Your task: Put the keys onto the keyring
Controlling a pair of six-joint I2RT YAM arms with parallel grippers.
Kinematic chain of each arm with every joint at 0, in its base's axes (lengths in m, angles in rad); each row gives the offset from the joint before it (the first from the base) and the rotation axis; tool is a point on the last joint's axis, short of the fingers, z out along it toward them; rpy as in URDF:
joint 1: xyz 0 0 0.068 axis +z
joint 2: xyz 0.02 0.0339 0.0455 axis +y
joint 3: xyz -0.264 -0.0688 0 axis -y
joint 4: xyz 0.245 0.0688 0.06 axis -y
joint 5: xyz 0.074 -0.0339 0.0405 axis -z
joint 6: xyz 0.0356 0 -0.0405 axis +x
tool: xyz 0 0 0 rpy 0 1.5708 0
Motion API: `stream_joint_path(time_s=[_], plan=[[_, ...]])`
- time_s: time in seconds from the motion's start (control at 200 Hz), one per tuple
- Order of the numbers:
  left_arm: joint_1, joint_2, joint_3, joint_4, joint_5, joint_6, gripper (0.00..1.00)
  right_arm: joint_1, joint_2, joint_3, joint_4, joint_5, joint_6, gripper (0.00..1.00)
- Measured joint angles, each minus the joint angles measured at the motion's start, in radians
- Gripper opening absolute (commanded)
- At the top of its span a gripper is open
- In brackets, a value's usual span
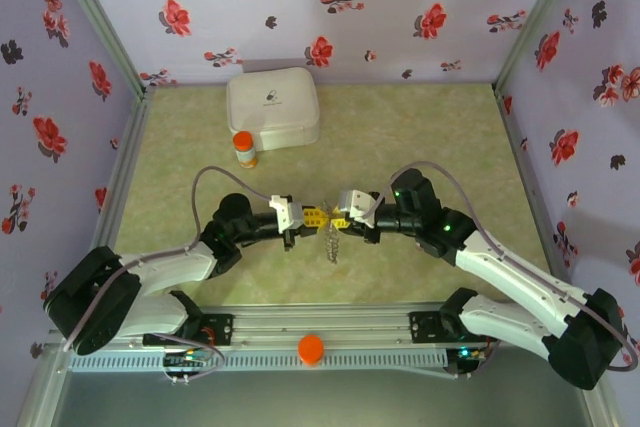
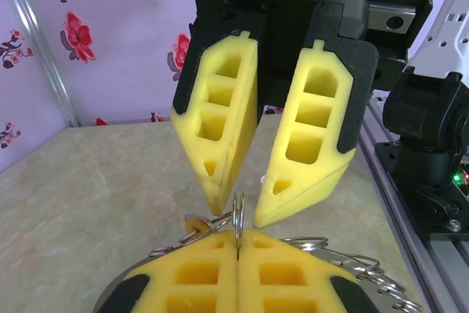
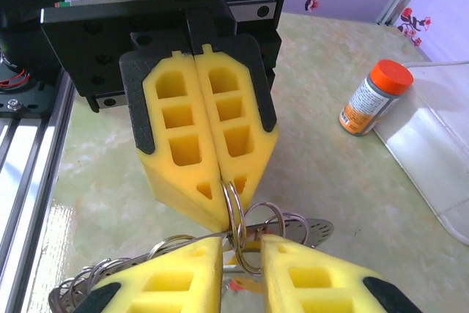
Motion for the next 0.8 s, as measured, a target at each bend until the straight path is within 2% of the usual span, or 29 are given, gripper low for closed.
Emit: stream_joint_path(time_s=[0.035,0.145,0.215,0.355,0.575,0.72,0.8], plan=[[0.0,0.0,0.0,0.0,0.005,-0.002,0.0,0.0,0.001,0.0,0.0,0.0,0.0,0.22],[0.002,0.0,0.0,0.001,0.013,-0.002,0.0,0.001,0.001,0.0,0.0,0.015,-0.008,0.35],[0.002,0.0,0.0,0.002,0.014,-0.004,0.0,0.006,0.0,-0.001,0.003,0.047,-0.022,0.36],[0.002,0.001,0.0,0.013,0.02,-0.021,0.0,0.019,-0.006,-0.019,0.021,0.107,-0.069,0.3],[0.011,0.02,0.0,0.041,0.027,-0.055,0.0,0.04,-0.005,-0.028,0.043,0.148,-0.125,0.09],[0.014,0.02,0.0,0.045,0.01,-0.062,0.0,0.052,-0.005,-0.038,0.059,0.172,-0.142,0.01],[0.014,0.021,0.0,0.047,-0.008,-0.066,0.0,0.068,-0.008,-0.038,0.061,0.209,-0.167,0.0]])
